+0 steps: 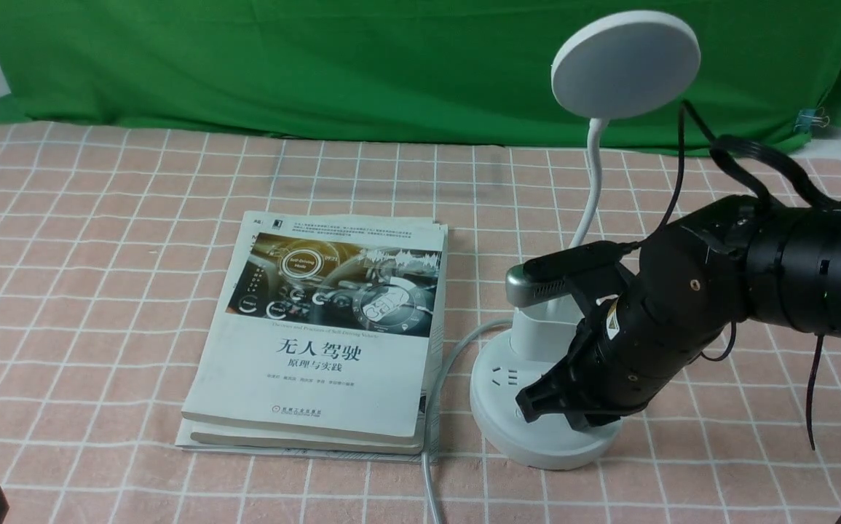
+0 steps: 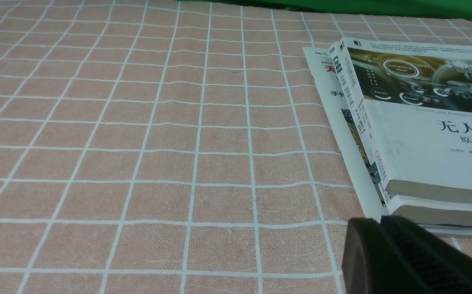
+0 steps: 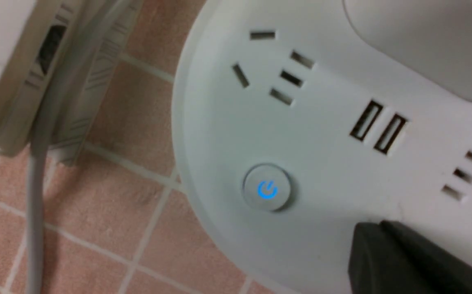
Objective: Turn off the table lamp on the pink coffee tablecloth by hand.
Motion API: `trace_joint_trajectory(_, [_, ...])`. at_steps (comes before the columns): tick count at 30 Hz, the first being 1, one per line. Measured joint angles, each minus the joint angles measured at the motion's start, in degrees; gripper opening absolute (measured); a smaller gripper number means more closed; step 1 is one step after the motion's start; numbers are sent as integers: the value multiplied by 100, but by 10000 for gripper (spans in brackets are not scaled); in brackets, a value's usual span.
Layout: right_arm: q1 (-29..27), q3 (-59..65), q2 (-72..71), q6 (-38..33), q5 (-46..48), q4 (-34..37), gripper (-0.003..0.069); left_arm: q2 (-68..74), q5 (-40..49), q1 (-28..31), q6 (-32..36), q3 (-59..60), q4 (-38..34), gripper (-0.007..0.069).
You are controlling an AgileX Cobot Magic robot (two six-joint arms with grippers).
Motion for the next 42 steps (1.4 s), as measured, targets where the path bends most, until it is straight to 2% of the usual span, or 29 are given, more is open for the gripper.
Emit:
trace_joint_trajectory(25, [-2,12,-128,-7,-21,0,46,0,0,0,0,0,0,6])
trace_joint_trajectory(29, [-2,101,-719,-18,128,0,46,0,0,0,0,0,0,6])
trace_joint_trajectory(38, [-2,1279,-2370,-26,294,-5,48,0,0,0,0,0,0,6])
trace_joint_trajectory(42, [-2,1677,-3100,-26,684,-5,57,0,0,0,0,0,0,6])
